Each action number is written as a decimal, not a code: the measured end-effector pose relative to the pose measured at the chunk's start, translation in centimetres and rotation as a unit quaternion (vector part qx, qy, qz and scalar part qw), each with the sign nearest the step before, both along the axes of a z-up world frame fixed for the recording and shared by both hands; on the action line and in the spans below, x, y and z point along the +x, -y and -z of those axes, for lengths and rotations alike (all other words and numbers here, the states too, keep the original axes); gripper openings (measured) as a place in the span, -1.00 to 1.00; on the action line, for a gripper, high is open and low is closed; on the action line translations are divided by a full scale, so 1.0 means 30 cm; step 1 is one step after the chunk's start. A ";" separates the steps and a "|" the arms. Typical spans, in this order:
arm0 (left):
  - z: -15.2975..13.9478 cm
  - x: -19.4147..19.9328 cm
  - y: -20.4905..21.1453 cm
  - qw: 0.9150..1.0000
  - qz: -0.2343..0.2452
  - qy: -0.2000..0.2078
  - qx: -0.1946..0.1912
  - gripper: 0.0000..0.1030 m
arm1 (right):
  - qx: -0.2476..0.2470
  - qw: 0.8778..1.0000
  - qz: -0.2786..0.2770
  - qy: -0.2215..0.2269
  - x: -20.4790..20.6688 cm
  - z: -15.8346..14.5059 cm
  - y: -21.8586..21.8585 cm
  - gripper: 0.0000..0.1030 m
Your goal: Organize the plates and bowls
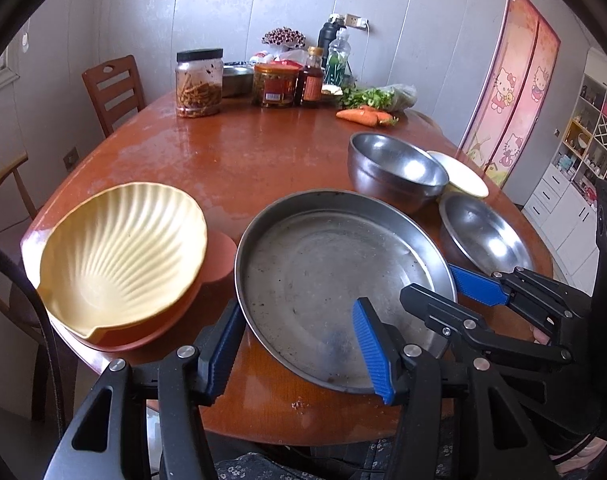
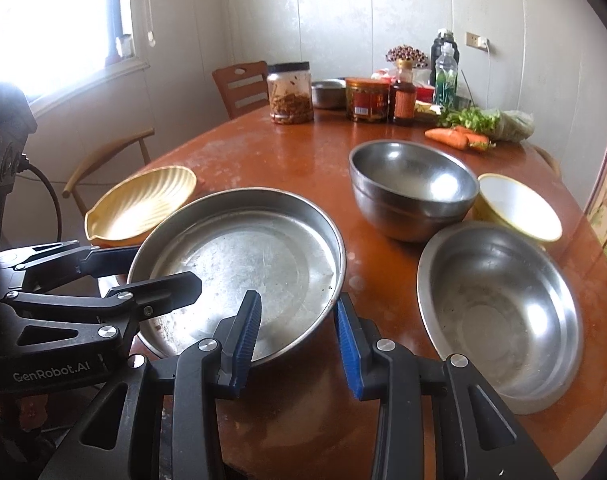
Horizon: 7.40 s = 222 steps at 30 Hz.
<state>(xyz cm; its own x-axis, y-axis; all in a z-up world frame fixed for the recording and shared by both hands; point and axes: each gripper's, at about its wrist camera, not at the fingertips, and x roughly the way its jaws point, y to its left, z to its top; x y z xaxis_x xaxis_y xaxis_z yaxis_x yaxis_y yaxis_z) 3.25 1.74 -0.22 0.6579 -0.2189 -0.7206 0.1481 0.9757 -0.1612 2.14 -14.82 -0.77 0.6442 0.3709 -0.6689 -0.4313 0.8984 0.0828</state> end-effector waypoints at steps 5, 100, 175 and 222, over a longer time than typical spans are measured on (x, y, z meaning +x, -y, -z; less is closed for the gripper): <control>-0.028 -0.019 -0.019 1.000 -0.009 0.012 -0.003 0.07 | 0.005 1.000 -0.003 0.013 -0.012 -0.031 -0.010 -0.24; -0.027 0.103 -0.452 0.994 -0.103 0.022 0.035 0.08 | -0.020 0.996 -0.091 0.009 0.231 -0.028 -0.509 -0.24; -0.069 0.167 0.443 0.996 0.063 0.009 0.065 0.26 | 0.042 0.981 0.187 0.009 0.091 -0.044 0.594 0.45; 0.064 0.121 0.276 0.996 0.077 -0.033 0.021 -0.06 | -0.008 0.998 0.058 -0.007 0.027 0.005 0.289 -0.14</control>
